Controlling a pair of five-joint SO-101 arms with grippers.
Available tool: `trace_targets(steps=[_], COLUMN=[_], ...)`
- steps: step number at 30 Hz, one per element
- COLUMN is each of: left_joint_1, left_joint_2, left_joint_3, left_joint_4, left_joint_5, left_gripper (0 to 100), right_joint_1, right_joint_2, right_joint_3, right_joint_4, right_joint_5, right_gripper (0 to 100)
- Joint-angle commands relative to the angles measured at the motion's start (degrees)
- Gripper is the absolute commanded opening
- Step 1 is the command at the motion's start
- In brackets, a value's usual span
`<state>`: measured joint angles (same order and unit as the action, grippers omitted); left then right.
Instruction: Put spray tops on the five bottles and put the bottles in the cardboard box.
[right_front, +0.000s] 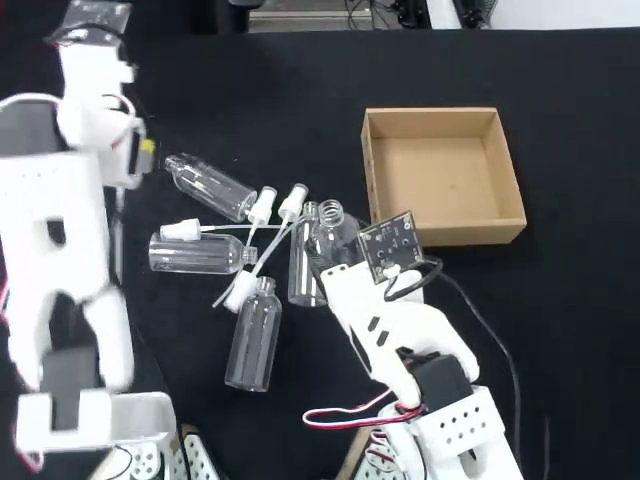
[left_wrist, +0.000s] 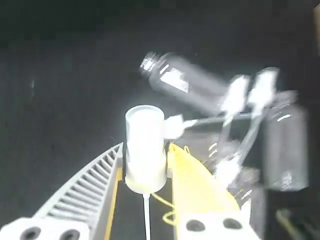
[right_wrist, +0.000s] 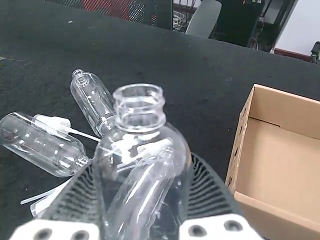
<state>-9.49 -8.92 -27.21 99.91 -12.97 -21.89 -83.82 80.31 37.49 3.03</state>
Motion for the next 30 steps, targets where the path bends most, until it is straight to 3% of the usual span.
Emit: trace_targets(steps=[1,9,13,18,30], left_joint_1=[9.3,23.3,32.4,39.2,39.9], left_joint_2=[-13.9,-21.1,-22.2,-23.9,-25.8], left_joint_3=[1.3,6.4,7.4,8.7,21.1], left_joint_4=[-8.8,-30.2,-37.5,-38.1,-39.6], left_joint_5=[8.9,19.0,20.3,20.2,20.3], left_gripper=[4,4,4,4,4], right_joint_1=[0.2,0.2,0.2,0.2,0.2], right_joint_2=[-4.9,-24.7,-24.2,-23.6,-23.6], right_joint_3=[-0.9,6.6,7.1,7.3,7.0], right_joint_4=[1.7,3.5,1.9,0.7,0.7], right_joint_5=[-0.4,0.0,0.1,0.1,0.1], right_gripper=[1.1,1.1,1.1,1.1,1.1])
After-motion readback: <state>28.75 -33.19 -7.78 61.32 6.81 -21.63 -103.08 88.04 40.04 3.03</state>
